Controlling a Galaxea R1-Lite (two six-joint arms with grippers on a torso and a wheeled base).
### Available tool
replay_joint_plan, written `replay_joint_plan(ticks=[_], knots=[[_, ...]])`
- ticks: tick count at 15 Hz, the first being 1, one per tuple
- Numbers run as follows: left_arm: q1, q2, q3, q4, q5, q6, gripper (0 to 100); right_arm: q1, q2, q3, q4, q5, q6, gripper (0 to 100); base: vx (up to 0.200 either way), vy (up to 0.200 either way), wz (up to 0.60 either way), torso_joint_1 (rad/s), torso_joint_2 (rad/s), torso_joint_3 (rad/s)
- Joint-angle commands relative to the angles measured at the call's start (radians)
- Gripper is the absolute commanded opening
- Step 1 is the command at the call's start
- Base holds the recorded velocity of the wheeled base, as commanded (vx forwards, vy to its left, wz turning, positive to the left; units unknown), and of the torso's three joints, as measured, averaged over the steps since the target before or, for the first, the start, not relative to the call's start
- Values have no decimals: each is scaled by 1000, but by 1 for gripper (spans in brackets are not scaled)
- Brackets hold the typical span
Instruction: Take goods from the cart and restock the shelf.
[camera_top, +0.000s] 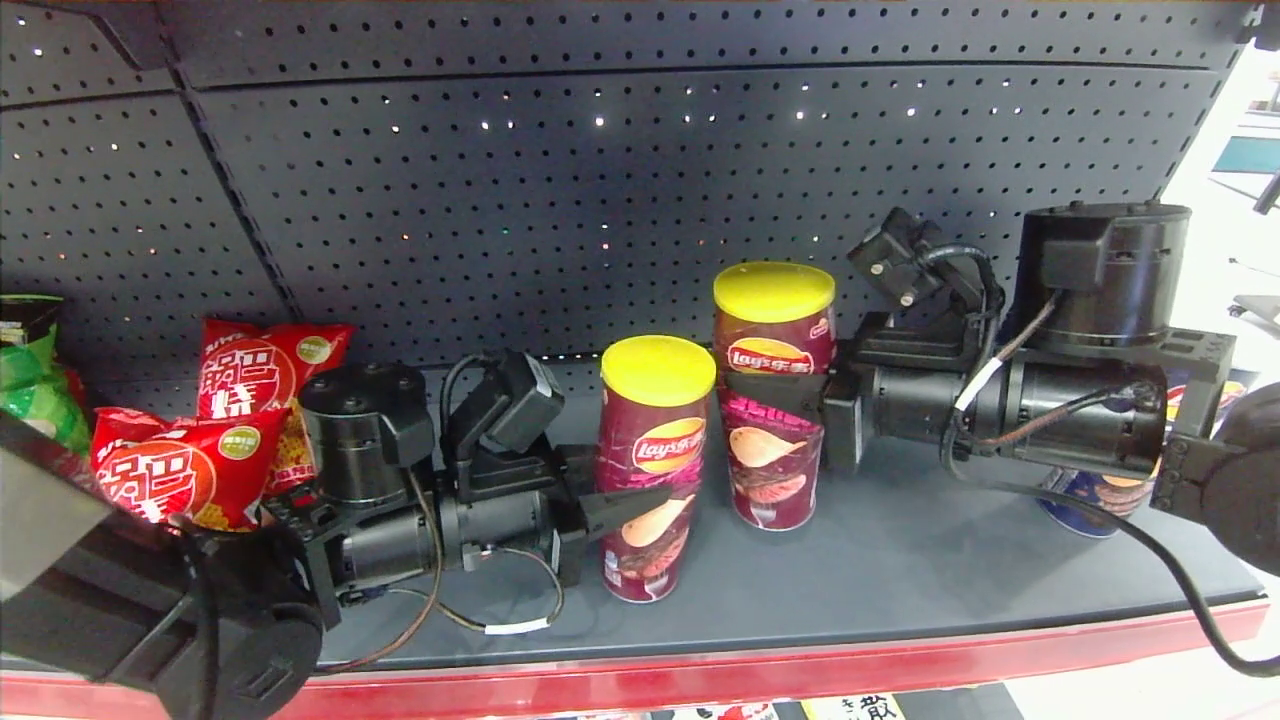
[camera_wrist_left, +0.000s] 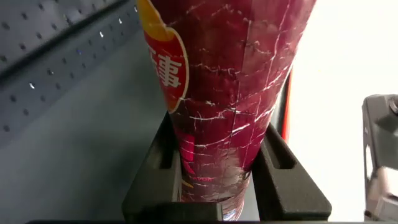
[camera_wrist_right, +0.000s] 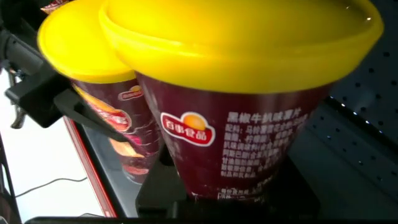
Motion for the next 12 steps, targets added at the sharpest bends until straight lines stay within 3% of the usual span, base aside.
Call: replay_joint_plan(ticks=[1,6,7,12], knots=[[-3,21,-6,-1,1,0,0,0,2,2,0,0,0,0,0,0,0,0,0,0],[-18,13,37,-1,3,0,0,0,17,-3,-2,0,0,0,0,0,0,0,0,0],[-18,12,42,-2,3,0,100,0,19,-3,0,2,0,0,0,0,0,0,0,0],[6,4,52,-2,3,-2,100,0,30,-4,-2,2,0,0,0,0,0,0,0,0]])
